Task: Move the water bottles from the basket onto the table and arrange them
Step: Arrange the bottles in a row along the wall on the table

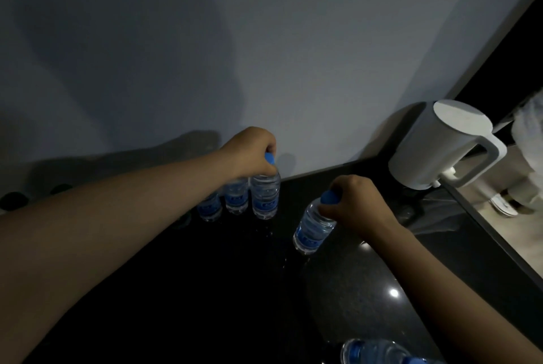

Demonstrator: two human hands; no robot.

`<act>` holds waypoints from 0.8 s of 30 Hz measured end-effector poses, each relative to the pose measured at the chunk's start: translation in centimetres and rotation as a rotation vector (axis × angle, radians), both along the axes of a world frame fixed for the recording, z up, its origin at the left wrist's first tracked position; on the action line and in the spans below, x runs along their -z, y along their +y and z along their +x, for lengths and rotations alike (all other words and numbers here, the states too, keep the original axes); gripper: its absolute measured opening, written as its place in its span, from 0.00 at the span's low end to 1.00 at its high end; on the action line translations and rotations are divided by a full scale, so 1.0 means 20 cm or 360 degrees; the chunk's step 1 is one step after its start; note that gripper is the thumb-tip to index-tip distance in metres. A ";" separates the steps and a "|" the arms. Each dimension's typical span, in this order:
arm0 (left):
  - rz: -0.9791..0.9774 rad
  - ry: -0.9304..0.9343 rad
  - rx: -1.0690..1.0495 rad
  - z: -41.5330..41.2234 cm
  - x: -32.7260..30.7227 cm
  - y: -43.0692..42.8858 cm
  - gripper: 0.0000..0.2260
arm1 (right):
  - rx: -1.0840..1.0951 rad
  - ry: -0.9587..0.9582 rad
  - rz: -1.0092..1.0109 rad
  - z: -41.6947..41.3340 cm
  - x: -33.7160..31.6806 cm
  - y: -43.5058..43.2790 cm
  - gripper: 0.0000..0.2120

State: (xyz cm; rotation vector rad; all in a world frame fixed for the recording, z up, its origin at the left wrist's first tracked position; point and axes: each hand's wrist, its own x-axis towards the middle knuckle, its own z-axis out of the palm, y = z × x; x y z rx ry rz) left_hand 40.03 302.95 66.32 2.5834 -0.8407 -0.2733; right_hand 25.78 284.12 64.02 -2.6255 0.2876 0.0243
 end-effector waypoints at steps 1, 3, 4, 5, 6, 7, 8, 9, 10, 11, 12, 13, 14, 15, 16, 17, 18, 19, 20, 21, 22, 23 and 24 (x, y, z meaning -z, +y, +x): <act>-0.0007 0.0004 -0.0007 0.02 0.01 -0.01 0.08 | 0.0001 0.0006 0.0002 0.02 0.00 0.00 0.15; -0.0016 0.0006 -0.0023 0.07 0.03 -0.02 0.08 | 0.0012 0.0011 0.0004 0.05 0.01 -0.02 0.15; -0.0016 0.0005 -0.0031 0.08 0.04 -0.03 0.08 | 0.0018 0.0013 0.0011 0.06 0.02 -0.02 0.14; -0.0015 0.0008 -0.0039 0.10 0.05 -0.04 0.08 | 0.0024 0.0019 0.0023 0.08 0.02 -0.02 0.14; -0.0013 0.0010 -0.0043 0.11 0.06 -0.04 0.08 | 0.0031 0.0027 0.0034 0.09 0.02 -0.02 0.15; -0.0009 0.0009 -0.0044 0.12 0.07 -0.04 0.07 | 0.0039 0.0036 0.0039 0.10 0.03 -0.02 0.15; -0.0001 0.0009 -0.0044 0.14 0.08 -0.05 0.07 | 0.0045 0.0042 0.0040 0.12 0.03 -0.02 0.15; 0.0007 0.0013 -0.0048 0.15 0.09 -0.05 0.07 | 0.0048 0.0043 0.0040 0.13 0.03 -0.02 0.15; 0.0012 0.0018 -0.0057 0.16 0.09 -0.05 0.07 | 0.0043 0.0041 0.0036 0.14 0.03 -0.02 0.15; 0.0020 0.0018 -0.0066 0.16 0.10 -0.05 0.07 | 0.0034 0.0040 0.0030 0.15 0.03 -0.03 0.14; 0.0033 0.0014 -0.0070 0.17 0.10 -0.05 0.07 | 0.0027 0.0039 0.0023 0.16 0.03 -0.03 0.14; 0.0046 0.0010 -0.0070 0.18 0.10 -0.05 0.07 | 0.0024 0.0038 0.0021 0.17 0.03 -0.03 0.14; 0.0057 0.0009 -0.0069 0.18 0.11 -0.05 0.07 | 0.0023 0.0036 0.0018 0.18 0.04 -0.03 0.14; 0.0072 0.0005 -0.0070 0.18 0.11 -0.05 0.07 | 0.0025 0.0032 0.0015 0.19 0.04 -0.03 0.14; 0.0088 -0.0002 -0.0075 0.19 0.11 -0.05 0.07 | 0.0027 0.0027 0.0009 0.20 0.04 -0.03 0.14; 0.0105 -0.0011 -0.0080 0.19 0.11 -0.05 0.07 | 0.0029 0.0023 0.0004 0.22 0.04 -0.03 0.14; 0.0115 -0.0016 -0.0080 0.19 0.10 -0.04 0.07 | 0.0026 0.0016 0.0001 0.23 0.04 -0.03 0.14; 0.0122 -0.0018 -0.0073 0.19 0.10 -0.04 0.07 | 0.0021 0.0007 -0.0005 0.24 0.04 -0.03 0.13; 0.0128 -0.0019 -0.0066 0.19 0.10 -0.04 0.07 | 0.0015 -0.0004 -0.0014 0.25 0.04 -0.03 0.13; 0.0136 -0.0020 -0.0063 0.19 0.10 -0.04 0.07 | 0.0009 -0.0016 -0.0021 0.27 0.03 -0.04 0.13; 0.0143 -0.0022 -0.0061 0.19 0.10 -0.04 0.07 | 0.0005 -0.0028 -0.0025 0.28 0.03 -0.04 0.13; 0.0147 -0.0022 -0.0058 0.18 0.10 -0.04 0.08 | 0.0002 -0.0037 -0.0029 0.29 0.03 -0.04 0.13; 0.0151 -0.0020 -0.0054 0.18 0.11 -0.04 0.08 | -0.0001 -0.0042 -0.0035 0.31 0.02 -0.04 0.14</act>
